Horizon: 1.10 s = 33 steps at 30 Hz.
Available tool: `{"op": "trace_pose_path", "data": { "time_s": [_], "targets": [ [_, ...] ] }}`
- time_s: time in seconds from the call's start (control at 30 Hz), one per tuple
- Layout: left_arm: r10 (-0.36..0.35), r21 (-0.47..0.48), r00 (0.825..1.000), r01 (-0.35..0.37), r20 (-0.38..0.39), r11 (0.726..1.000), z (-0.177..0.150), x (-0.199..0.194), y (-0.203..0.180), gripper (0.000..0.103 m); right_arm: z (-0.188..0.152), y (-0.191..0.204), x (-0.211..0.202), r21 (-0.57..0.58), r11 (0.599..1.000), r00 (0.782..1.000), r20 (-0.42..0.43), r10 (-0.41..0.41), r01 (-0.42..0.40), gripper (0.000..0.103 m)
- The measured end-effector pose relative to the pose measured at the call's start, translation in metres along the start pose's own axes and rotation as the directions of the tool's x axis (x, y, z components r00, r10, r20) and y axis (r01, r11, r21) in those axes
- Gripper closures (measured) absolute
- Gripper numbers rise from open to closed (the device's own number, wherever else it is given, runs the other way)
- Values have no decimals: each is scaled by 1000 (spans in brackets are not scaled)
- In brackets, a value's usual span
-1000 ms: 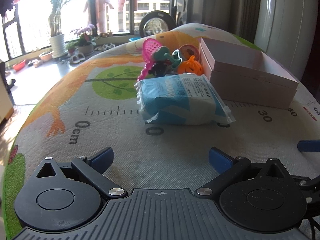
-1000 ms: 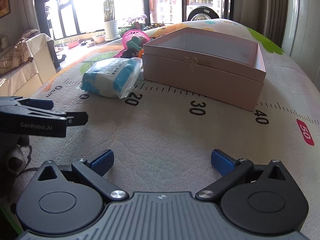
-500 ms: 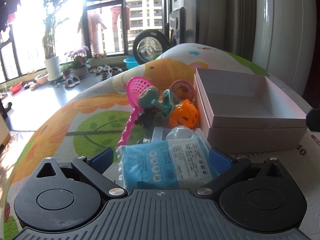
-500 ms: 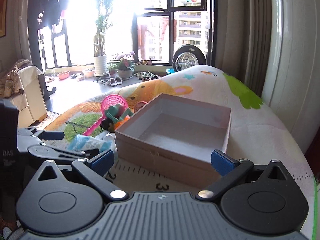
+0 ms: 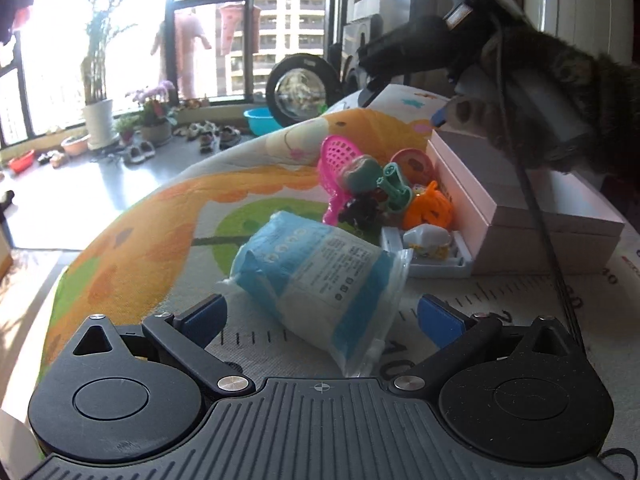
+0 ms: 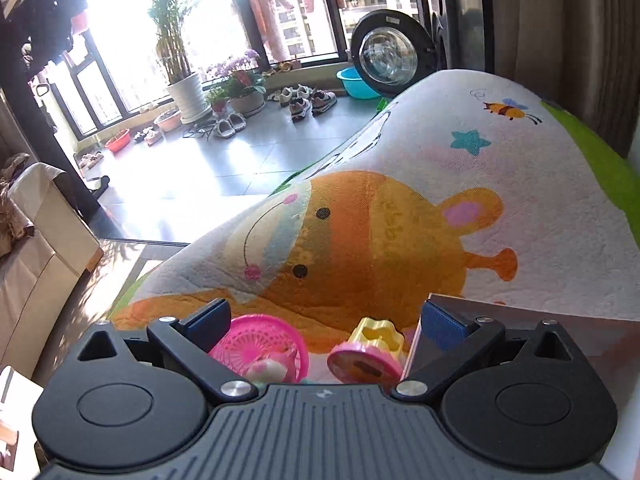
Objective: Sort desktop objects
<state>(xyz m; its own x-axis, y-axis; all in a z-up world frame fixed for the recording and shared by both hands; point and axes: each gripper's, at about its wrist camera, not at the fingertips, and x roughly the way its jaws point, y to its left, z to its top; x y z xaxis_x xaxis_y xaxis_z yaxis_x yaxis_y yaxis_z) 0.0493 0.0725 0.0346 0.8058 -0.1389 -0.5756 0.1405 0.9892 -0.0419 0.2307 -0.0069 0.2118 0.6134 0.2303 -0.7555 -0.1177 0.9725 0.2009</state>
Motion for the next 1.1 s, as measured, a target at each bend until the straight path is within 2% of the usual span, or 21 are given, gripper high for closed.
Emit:
{"op": "trace_pose_path", "data": {
  "time_s": [0.07, 0.1, 0.17, 0.3, 0.4, 0.5, 0.67, 0.73, 0.8, 0.87, 0.93, 1.03, 1.1],
  "targets": [
    [0, 9, 1000, 0, 22, 1000, -2, -8, 4, 0, 3, 1, 29, -2, 1000, 997, -64, -32, 31, 37],
    [4, 12, 1000, -4, 28, 1000, -2, -9, 6, 0, 2, 2, 37, -18, 999, 995, -85, -45, 44, 40],
    [16, -11, 999, -15, 33, 1000, -1, -6, 11, 0, -1, 13, 44, -105, 992, 992, -91, -82, 72, 41],
    [28, -89, 999, -26, 26, 996, 2, 4, 23, 0, -20, 32, 37, -231, 971, 988, -120, -94, 64, 39],
    [-5, -102, 999, 9, 38, 995, 2, 5, 22, 0, -36, 38, 20, -281, 960, 989, -134, -55, 15, 39],
    [-35, -56, 998, 38, 47, 998, -4, 4, 11, 0, -51, 45, 4, -329, 943, 986, -168, -17, -40, 39],
    [-74, -55, 997, 74, 3, 996, -22, 6, 0, 0, -86, 43, -40, -346, 924, 970, -229, 87, -164, 39],
    [-74, -59, 997, 74, -2, 996, -25, 4, -3, 0, -94, 32, -76, -309, 930, 972, -181, 150, -201, 40],
    [-81, -96, 997, 82, 6, 992, -29, 0, -4, 0, -110, 17, -124, -322, 921, 975, -72, 208, -220, 39],
    [-102, -101, 995, 100, -15, 990, -31, 0, -7, 0, -132, 4, -165, -361, 910, 972, 32, 231, -204, 29],
    [-133, -114, 991, 128, -32, 985, -32, 0, -9, 0, -159, -8, -194, -376, 903, 963, 80, 257, -209, 27],
    [-138, -99, 990, 133, -44, 986, -35, -3, -17, 0, -194, -26, -217, -368, 914, 968, 111, 227, -172, 27],
    [-145, -96, 988, 140, -43, 985, -38, -8, -23, 0, -211, -38, -217, -357, 925, 975, 127, 184, -128, 28]
  ]
}}
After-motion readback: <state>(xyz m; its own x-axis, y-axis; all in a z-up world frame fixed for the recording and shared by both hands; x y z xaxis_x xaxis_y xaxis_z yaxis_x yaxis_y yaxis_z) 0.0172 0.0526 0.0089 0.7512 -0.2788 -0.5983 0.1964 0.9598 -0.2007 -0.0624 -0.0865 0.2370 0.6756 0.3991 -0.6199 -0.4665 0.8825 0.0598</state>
